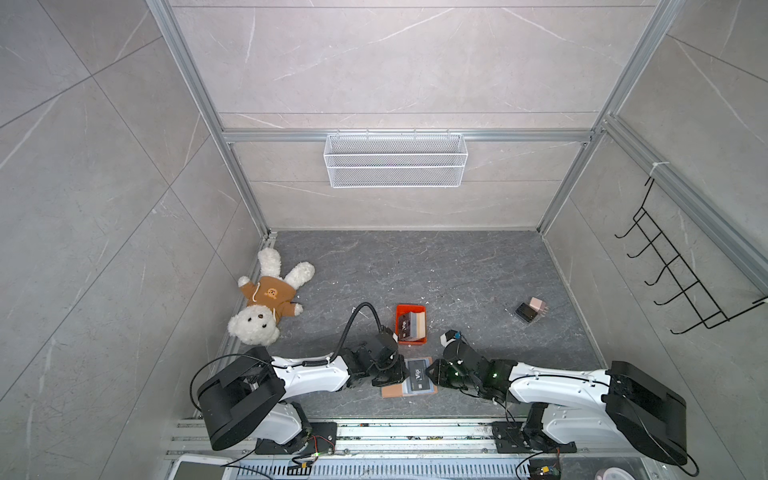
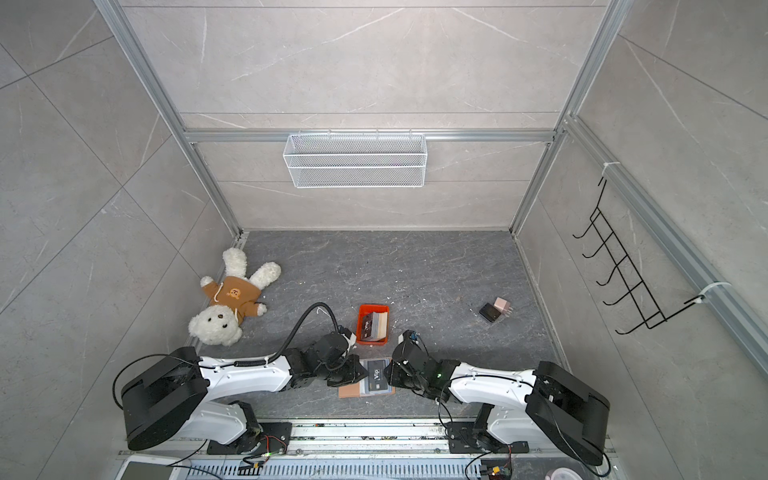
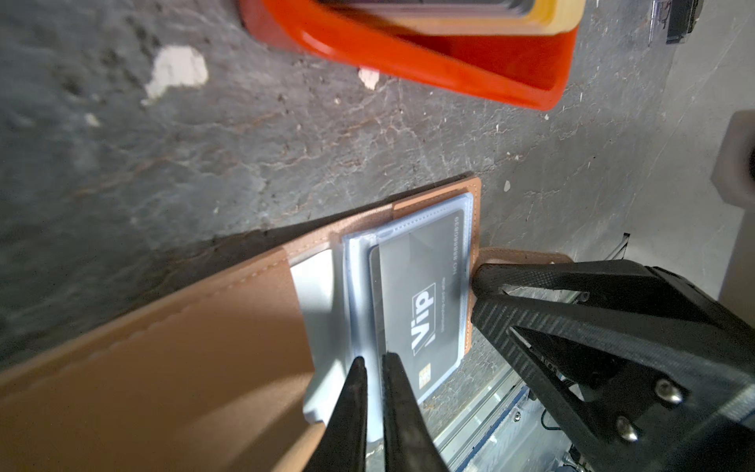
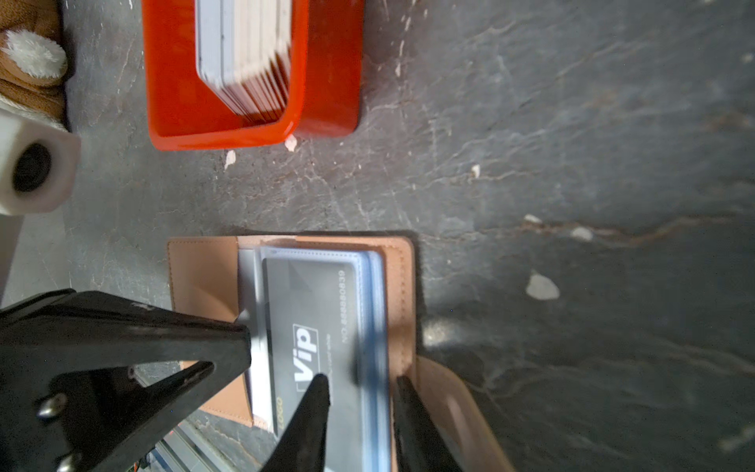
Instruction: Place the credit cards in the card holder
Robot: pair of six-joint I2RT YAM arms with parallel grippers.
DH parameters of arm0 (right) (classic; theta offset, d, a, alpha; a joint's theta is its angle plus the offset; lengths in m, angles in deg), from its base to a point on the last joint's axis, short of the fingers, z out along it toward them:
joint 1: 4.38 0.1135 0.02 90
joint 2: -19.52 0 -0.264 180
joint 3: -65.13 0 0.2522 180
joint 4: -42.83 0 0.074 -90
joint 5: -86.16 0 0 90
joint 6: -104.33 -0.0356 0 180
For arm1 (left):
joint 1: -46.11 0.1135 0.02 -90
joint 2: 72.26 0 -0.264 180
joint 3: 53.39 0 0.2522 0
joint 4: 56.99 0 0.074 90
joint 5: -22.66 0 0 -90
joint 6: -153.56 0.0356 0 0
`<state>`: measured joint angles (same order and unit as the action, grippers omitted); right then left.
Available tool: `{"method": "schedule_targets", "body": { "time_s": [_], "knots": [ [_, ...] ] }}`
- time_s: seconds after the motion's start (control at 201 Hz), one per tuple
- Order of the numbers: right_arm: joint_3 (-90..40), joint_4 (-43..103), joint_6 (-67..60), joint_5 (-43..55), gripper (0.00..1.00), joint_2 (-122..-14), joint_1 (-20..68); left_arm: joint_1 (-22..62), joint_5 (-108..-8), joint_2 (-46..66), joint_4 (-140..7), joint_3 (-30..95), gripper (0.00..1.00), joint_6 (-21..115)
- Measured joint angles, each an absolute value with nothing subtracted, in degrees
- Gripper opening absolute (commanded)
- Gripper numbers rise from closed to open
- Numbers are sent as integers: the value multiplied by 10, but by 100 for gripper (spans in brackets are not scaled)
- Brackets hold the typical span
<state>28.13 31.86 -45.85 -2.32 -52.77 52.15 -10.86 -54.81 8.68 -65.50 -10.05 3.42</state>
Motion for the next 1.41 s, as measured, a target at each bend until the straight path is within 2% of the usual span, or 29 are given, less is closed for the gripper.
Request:
{"method": "schedule_targets", "body": {
  "time_s": [0.657,1.06,1.409],
  "knots": [
    [281,319,-459,-23,31,-528,522,-109,-547,119,-647,-90,15,35],
    [281,319,-454,-22,31,-528,522,-111,-548,128,-647,-85,9,35],
    [281,319,-447,-21,31,-520,522,-111,-548,129,-647,-85,9,35]
  ]
}}
